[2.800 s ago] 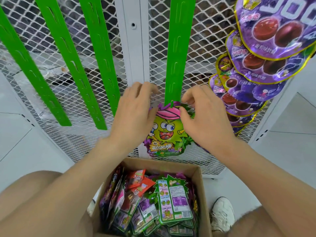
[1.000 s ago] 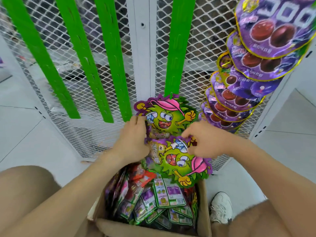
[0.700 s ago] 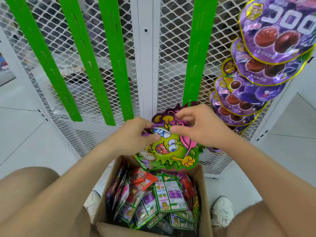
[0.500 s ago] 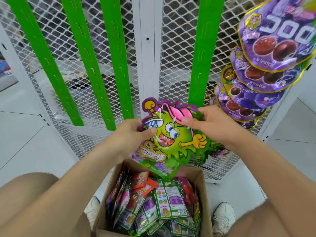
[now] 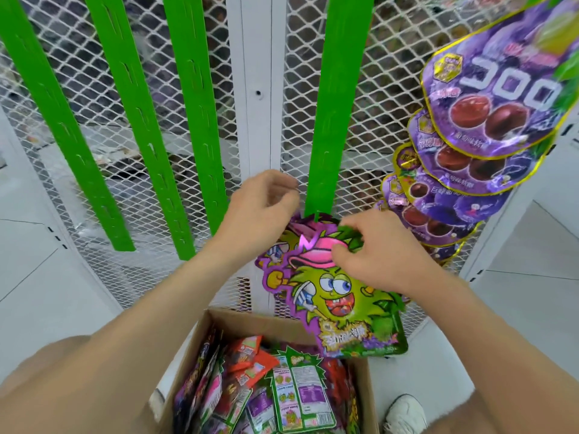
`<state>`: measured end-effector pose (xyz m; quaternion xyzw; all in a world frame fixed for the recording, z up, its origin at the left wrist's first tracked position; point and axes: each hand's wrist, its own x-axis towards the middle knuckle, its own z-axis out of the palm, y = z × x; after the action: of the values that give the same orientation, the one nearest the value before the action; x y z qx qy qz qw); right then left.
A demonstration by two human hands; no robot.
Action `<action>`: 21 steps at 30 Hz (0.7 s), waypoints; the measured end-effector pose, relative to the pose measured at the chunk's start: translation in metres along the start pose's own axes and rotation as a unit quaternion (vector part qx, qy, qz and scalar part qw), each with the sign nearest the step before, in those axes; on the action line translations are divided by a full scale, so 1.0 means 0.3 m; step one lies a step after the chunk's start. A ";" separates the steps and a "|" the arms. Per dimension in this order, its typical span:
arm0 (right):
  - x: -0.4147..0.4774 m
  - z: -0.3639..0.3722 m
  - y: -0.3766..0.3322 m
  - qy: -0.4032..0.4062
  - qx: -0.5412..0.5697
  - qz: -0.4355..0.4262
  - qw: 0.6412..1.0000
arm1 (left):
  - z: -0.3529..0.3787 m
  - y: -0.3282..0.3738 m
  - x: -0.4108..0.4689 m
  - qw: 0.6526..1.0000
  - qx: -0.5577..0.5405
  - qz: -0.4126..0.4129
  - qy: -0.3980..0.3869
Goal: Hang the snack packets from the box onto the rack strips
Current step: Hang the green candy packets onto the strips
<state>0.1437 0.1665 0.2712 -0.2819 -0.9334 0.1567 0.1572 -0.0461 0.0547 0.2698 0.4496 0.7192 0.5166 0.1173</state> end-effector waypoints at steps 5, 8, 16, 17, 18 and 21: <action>0.016 -0.014 0.031 0.010 -0.003 -0.041 0.999 | 0.053 0.031 0.008 0.999 0.020 0.033 0.023; 0.024 -0.015 0.042 0.033 0.044 -0.064 0.996 | 0.043 0.049 0.004 0.999 0.011 0.049 0.006; 0.039 -0.011 0.002 0.121 0.174 -0.036 0.977 | -0.032 0.080 0.017 0.995 -0.004 -0.073 -0.073; 0.038 -0.011 -0.012 0.133 0.167 -0.037 0.976 | -0.037 0.082 0.021 0.993 -0.003 -0.077 -0.087; 0.037 -0.011 -0.022 0.147 0.167 -0.034 0.974 | -0.042 0.085 0.020 0.992 -0.005 -0.078 -0.100; 0.029 -0.014 -0.056 0.186 0.166 -0.020 0.968 | -0.044 0.112 0.003 0.988 -0.034 -0.085 -0.126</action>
<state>0.1304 0.1591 0.2831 -0.2572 -0.8543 0.2506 0.3758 -0.0373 0.0492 0.3044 0.4443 0.7162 0.4681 0.2655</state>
